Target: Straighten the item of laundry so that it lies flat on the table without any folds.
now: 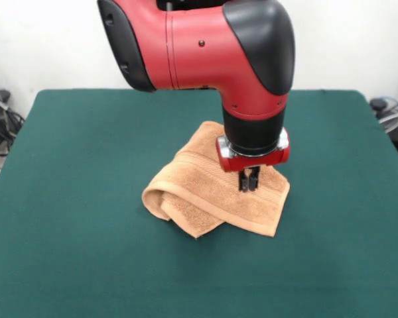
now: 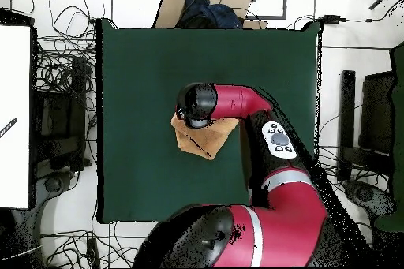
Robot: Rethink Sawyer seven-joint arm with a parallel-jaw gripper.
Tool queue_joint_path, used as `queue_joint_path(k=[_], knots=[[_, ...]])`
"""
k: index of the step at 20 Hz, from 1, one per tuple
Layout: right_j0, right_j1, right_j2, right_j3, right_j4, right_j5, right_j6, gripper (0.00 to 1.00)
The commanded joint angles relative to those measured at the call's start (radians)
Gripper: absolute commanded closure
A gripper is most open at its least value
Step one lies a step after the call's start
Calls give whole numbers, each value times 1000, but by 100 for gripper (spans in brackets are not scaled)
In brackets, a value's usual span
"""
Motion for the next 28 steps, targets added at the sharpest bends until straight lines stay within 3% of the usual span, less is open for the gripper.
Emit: queue_joint_path(k=[1,13,14,28], knots=[[18,10,-11,-3,-88,-67,6,100],[29,4,-24,-3,-83,-61,24,100],[26,5,-21,-1,-88,-72,16,0],[30,12,-18,-1,-82,-52,15,0]])
